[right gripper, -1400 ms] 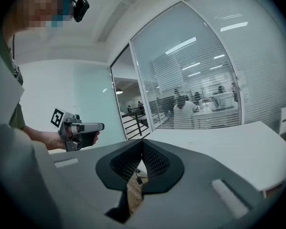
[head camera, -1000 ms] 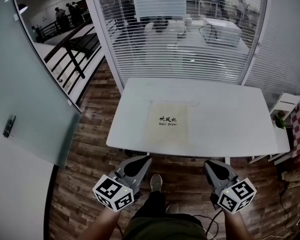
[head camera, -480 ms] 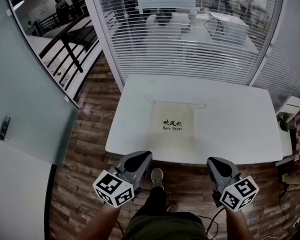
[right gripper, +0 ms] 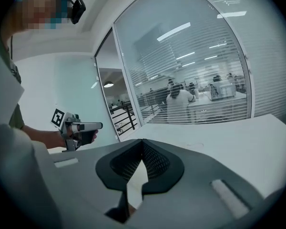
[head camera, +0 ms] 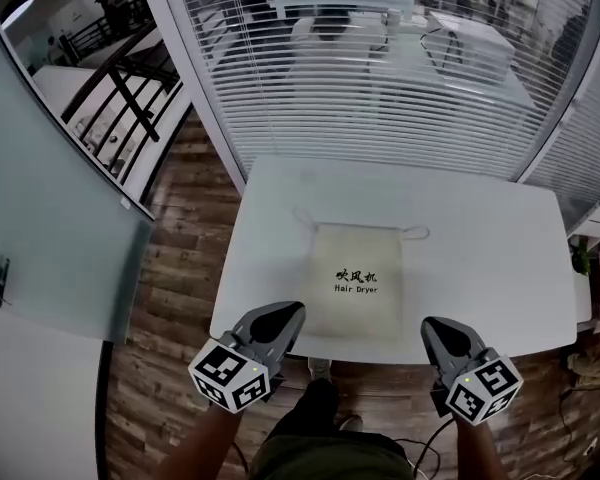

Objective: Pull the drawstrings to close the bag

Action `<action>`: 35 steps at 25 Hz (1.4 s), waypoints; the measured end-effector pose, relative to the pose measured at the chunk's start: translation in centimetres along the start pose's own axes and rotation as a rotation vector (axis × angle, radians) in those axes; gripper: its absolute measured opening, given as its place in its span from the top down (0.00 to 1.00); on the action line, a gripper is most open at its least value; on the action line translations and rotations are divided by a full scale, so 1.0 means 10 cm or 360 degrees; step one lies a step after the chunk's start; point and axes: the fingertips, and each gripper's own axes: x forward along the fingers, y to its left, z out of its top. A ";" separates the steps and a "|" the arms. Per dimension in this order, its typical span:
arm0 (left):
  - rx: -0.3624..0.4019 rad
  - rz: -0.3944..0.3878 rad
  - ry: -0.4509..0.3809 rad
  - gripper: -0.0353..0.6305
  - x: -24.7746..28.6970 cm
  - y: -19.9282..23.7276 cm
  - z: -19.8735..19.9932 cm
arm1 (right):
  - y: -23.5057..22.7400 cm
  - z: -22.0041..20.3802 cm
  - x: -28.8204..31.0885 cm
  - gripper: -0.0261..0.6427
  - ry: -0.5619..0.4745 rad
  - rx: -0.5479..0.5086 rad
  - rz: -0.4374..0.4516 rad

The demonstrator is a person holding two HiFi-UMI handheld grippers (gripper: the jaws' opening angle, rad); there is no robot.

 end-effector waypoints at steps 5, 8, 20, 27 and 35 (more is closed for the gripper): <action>0.0007 0.0000 0.0057 0.94 0.32 0.47 0.07 | -0.25 0.11 0.42 0.95 0.0037 0.0031 -0.0046; 0.0022 -0.0011 0.0095 0.94 0.51 0.73 0.12 | -0.38 0.20 0.65 0.95 0.0048 0.0040 -0.0076; 0.0212 -0.0062 0.0263 0.94 1.07 1.56 0.05 | -0.85 0.25 1.34 0.94 0.0128 0.0007 -0.0191; 0.0350 0.0034 0.0469 0.88 1.52 2.02 -0.33 | -1.52 -0.02 1.48 0.94 0.0206 -0.0044 -0.0255; 0.0474 0.0144 0.0761 0.85 2.03 2.70 -0.73 | -2.22 -0.38 1.85 0.89 0.0451 -0.0229 -0.0294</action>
